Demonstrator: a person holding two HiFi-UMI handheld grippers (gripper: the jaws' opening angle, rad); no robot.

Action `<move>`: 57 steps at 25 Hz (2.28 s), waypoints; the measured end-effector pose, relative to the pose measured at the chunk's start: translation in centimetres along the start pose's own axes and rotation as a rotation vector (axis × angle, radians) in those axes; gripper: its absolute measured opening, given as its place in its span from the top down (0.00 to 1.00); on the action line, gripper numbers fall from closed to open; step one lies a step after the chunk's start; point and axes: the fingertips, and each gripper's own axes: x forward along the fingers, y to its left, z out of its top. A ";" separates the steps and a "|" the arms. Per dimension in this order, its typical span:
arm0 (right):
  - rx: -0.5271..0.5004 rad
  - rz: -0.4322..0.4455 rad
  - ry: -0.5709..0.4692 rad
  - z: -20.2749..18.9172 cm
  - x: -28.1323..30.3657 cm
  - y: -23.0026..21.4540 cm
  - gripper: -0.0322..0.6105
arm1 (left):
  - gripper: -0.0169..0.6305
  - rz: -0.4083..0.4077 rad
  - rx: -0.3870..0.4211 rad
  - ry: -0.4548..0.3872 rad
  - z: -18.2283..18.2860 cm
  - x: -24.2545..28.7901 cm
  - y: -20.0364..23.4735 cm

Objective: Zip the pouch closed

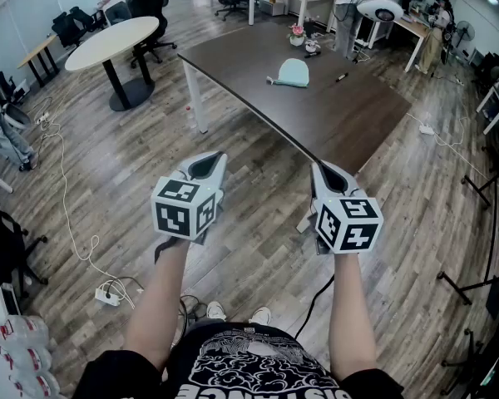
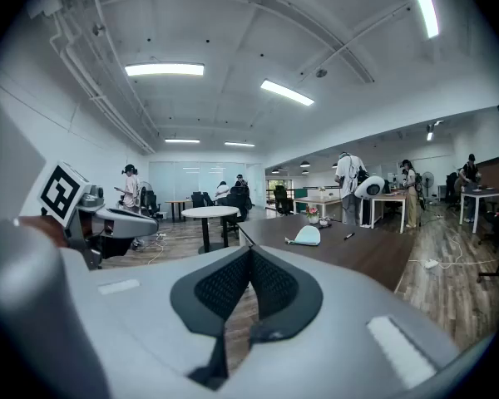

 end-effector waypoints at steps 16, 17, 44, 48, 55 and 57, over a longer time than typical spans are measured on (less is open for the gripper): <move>0.021 -0.016 -0.008 -0.4 -0.7 -3.2 0.87 | 0.90 0.000 0.010 0.015 0.8 2.6 -2.0; 0.024 -0.020 -0.009 -0.3 -0.5 -3.5 0.86 | 0.88 -0.002 0.008 0.017 0.8 2.9 -1.9; 0.106 -0.249 0.033 2.8 15.9 -2.9 0.38 | 0.53 -0.226 0.024 0.026 4.8 16.4 12.4; 0.074 -0.286 0.030 3.5 17.5 -2.5 0.33 | 0.43 -0.249 0.029 0.026 5.3 17.7 14.7; 0.088 -0.334 0.022 3.6 19.3 -1.9 0.21 | 0.35 -0.272 0.042 0.054 4.7 19.2 17.6; 0.087 -0.343 0.030 3.5 19.6 -1.7 0.19 | 0.32 -0.274 0.035 0.053 4.7 19.5 18.0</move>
